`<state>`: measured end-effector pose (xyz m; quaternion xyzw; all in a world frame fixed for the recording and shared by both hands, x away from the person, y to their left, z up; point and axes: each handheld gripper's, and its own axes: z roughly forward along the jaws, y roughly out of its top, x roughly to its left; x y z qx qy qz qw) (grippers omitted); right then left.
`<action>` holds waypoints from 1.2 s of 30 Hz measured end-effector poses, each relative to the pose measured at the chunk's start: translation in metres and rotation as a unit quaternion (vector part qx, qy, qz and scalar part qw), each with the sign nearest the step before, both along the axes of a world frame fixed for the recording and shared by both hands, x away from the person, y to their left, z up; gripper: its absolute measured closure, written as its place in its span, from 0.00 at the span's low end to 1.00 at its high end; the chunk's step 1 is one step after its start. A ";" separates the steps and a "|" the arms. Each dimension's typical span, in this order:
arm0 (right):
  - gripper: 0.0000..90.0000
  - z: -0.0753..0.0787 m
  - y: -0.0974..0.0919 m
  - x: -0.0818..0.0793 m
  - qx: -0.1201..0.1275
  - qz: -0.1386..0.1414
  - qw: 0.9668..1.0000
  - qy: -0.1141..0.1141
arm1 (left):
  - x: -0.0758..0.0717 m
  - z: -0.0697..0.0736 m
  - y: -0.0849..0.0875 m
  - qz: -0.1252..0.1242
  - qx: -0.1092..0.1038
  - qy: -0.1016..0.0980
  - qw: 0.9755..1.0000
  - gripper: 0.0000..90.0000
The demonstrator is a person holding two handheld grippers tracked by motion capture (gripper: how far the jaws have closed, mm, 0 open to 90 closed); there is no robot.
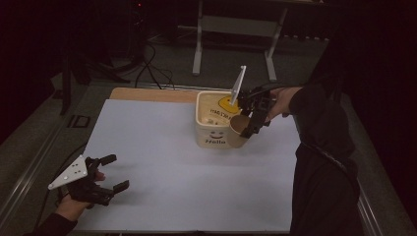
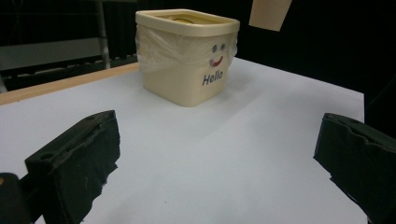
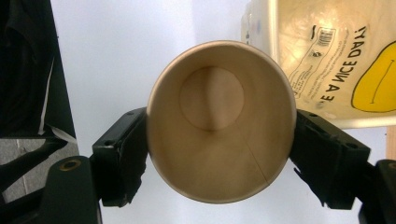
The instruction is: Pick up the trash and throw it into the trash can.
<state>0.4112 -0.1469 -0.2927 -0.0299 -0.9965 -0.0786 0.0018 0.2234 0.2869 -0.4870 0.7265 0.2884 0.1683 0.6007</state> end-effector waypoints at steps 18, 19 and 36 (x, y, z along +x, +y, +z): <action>0.26 0.027 0.016 0.009 0.004 0.023 1.000 -0.020 | -0.006 -0.002 0.005 0.009 0.004 0.004 1.000 0.01; 0.26 0.028 0.017 0.010 0.005 0.025 0.999 -0.021 | -0.007 -0.002 0.006 0.010 0.006 0.004 1.000 0.01; 0.26 0.045 0.033 0.023 0.012 0.043 0.998 -0.041 | -0.017 -0.003 0.013 0.025 0.006 0.007 1.000 0.01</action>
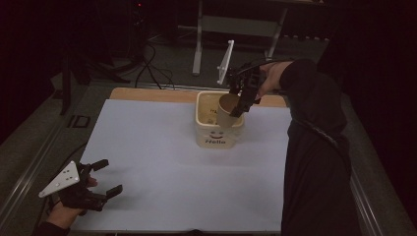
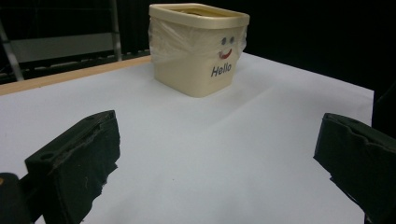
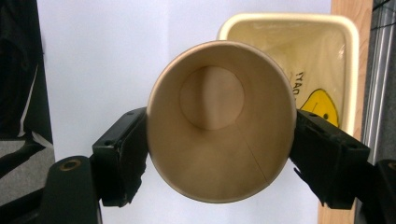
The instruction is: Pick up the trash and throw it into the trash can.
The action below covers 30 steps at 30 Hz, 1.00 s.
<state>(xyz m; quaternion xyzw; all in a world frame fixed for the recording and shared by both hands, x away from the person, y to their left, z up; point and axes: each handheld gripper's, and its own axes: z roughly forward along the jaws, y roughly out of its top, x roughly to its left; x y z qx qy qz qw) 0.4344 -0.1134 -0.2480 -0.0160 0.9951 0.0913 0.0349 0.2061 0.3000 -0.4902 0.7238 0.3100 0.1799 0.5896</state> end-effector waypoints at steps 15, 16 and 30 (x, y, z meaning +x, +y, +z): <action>0.26 0.002 0.008 0.014 -0.011 0.000 1.000 -0.011 | -0.002 -0.001 0.001 -0.001 0.003 0.002 1.000 0.01; 0.26 0.001 0.008 0.015 -0.014 -0.003 1.000 -0.012 | -0.002 -0.001 0.001 -0.001 0.003 0.002 1.000 0.01; 0.26 -0.003 0.009 0.027 -0.010 -0.004 1.000 -0.026 | -0.002 -0.001 0.001 -0.001 0.006 0.004 1.000 0.01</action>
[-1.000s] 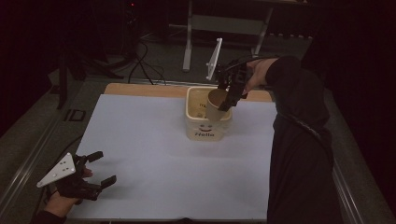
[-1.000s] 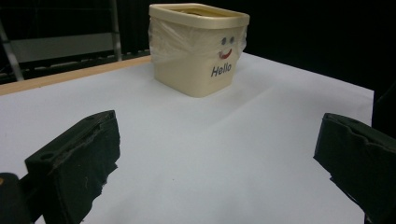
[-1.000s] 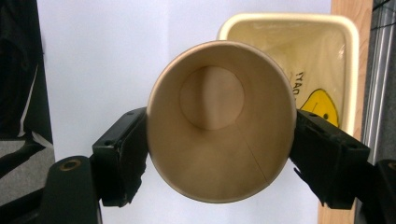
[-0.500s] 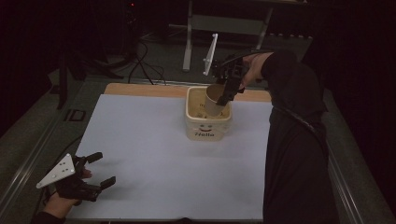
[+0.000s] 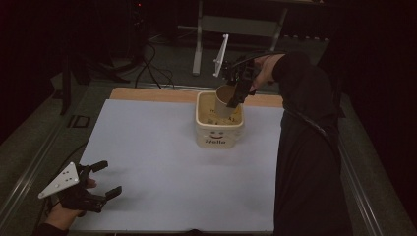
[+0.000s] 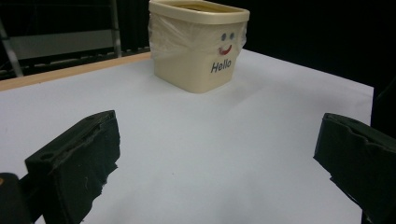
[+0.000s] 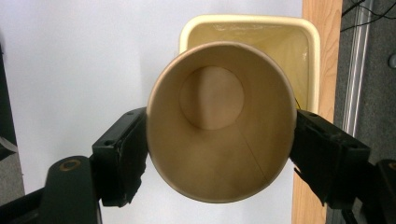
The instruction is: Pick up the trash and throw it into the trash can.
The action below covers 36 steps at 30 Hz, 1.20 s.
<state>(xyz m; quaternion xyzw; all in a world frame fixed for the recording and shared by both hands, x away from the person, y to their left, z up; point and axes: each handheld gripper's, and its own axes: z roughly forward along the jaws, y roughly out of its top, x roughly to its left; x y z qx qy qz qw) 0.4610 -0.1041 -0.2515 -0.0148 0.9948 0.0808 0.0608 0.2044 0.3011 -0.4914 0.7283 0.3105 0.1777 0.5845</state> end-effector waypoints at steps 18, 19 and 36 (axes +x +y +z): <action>0.25 -0.018 0.004 0.017 0.001 -0.008 1.000 0.003 | 0.000 -0.001 -0.002 -0.004 0.005 0.002 1.000 0.01; 0.25 -0.020 0.004 0.017 0.001 -0.010 1.000 0.005 | 0.000 -0.001 -0.002 -0.005 0.007 0.002 1.000 0.01; 0.25 -0.041 0.007 0.028 -0.007 -0.016 1.000 0.017 | 0.001 -0.002 -0.003 -0.011 0.012 0.003 1.000 0.01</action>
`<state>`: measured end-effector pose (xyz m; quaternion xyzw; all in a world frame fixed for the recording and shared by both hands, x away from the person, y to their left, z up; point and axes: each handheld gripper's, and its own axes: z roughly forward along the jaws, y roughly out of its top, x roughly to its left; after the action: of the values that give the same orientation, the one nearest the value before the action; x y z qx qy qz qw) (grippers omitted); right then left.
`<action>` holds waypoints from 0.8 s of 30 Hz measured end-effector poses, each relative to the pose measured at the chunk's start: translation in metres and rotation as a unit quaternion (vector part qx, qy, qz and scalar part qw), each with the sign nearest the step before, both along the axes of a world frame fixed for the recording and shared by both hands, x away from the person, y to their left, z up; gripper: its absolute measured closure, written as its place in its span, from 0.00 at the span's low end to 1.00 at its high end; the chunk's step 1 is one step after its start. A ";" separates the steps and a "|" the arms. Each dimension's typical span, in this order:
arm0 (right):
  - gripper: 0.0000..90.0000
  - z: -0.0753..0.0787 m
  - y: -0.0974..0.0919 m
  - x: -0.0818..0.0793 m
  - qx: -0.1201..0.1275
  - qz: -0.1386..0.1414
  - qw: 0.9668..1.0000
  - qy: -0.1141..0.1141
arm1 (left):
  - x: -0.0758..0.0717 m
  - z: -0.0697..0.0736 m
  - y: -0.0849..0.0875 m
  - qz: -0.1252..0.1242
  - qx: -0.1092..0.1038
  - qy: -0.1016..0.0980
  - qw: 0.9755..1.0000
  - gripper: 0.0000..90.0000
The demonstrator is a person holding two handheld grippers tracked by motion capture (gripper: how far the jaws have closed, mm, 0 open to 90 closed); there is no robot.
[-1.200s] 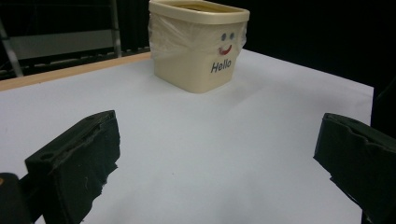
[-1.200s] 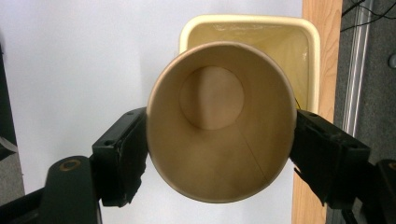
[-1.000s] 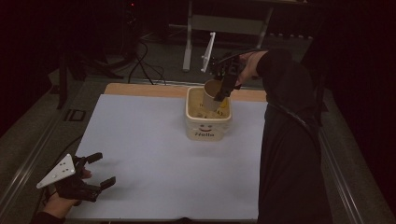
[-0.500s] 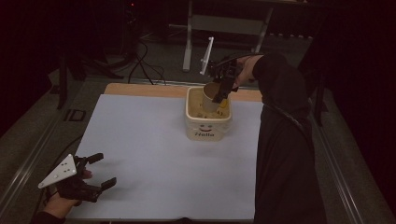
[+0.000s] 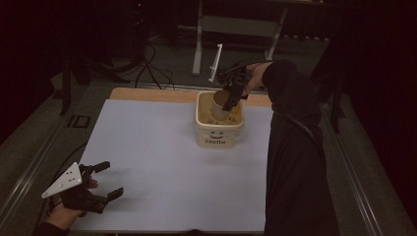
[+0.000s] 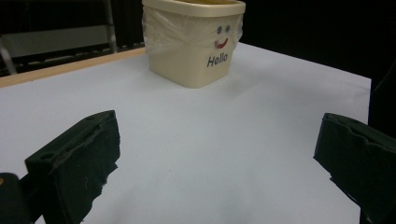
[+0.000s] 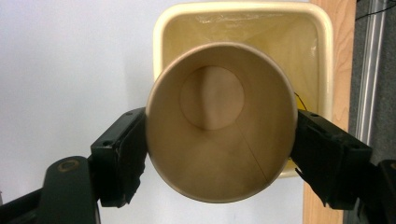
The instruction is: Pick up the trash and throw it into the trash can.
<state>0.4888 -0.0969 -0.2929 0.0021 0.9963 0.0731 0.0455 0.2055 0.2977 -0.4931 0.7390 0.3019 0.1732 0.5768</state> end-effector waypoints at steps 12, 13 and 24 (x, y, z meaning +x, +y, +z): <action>0.21 -0.010 0.002 0.007 0.004 -0.005 1.000 0.007 | 0.000 -0.001 0.000 -0.001 0.001 0.002 1.000 0.01; 0.20 -0.009 0.003 0.006 0.005 -0.010 1.000 0.006 | 0.000 -0.001 0.000 -0.001 0.001 0.002 1.000 0.01; 0.12 -0.004 0.002 0.009 0.000 -0.044 0.999 0.016 | -0.001 0.000 -0.001 -0.005 0.001 0.001 1.000 0.01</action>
<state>0.4973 -0.0945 -0.2968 0.0467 0.9958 0.0715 0.0329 0.2047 0.2970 -0.4931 0.7408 0.2988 0.1702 0.5770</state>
